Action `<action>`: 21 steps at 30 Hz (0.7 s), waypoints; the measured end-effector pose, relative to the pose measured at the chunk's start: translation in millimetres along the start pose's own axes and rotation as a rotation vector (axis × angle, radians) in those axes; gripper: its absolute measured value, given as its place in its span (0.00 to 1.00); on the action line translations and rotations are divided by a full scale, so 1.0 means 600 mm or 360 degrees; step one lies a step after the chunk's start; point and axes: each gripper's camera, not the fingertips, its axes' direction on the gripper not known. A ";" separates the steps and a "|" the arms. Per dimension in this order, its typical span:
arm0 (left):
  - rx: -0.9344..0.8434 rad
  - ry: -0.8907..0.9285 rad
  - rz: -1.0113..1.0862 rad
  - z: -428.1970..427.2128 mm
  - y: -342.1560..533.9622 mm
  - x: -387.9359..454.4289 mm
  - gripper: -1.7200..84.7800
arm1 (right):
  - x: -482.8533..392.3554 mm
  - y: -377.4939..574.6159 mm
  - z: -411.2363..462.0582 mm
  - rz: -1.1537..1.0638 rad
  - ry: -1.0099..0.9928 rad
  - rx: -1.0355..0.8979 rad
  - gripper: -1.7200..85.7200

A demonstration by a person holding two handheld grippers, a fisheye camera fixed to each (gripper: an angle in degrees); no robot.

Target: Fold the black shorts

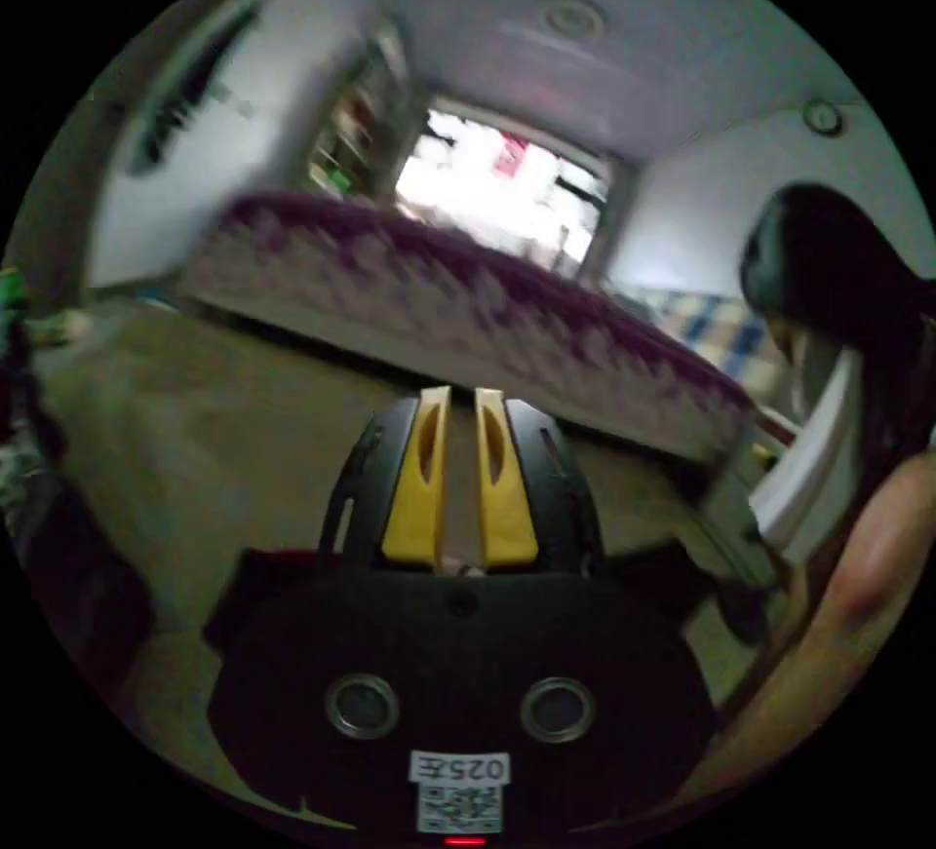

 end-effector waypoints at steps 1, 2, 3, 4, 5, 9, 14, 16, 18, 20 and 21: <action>-0.0127 0.0141 0.0030 0.030 0.015 0.001 0.06 | 0.006 0.011 0.011 0.0013 0.0004 -0.0115 0.10; -0.0366 0.0372 0.0062 0.086 0.053 0.014 0.08 | 0.023 0.035 0.030 0.0028 -0.0017 -0.0321 0.10; -0.0553 0.0545 0.0090 0.135 0.101 0.040 0.08 | 0.044 0.061 0.044 -0.0011 -0.0040 -0.0522 0.09; -0.0635 0.0620 0.0122 0.156 0.126 0.055 0.08 | 0.055 0.073 0.050 -0.0030 -0.0029 -0.0621 0.09; -0.0840 0.0740 0.0196 0.197 0.181 0.092 0.08 | 0.078 0.098 0.062 -0.0080 0.0019 -0.0796 0.07; -0.1548 0.0947 0.0558 0.298 0.361 0.199 0.05 | 0.158 0.194 0.121 -0.0210 0.0266 -0.1320 0.01; -0.1768 0.0979 0.0811 0.358 0.479 0.200 0.01 | 0.227 0.277 0.193 -0.0305 0.0570 -0.1525 0.01; -0.1930 0.1048 0.0755 0.395 0.494 0.194 0.01 | 0.259 0.311 0.214 -0.0331 0.0608 -0.1651 0.01; -0.2120 0.1171 0.0825 0.446 0.491 0.206 0.02 | 0.295 0.310 0.199 -0.0230 0.0522 -0.1593 0.01; -0.1992 0.1273 0.1093 0.479 0.455 0.233 0.03 | 0.318 0.298 0.170 -0.0015 0.0438 -0.1568 0.02; -0.1830 0.1288 0.1229 0.510 0.424 0.254 0.07 | 0.325 0.293 0.131 0.0128 0.0380 -0.1451 0.03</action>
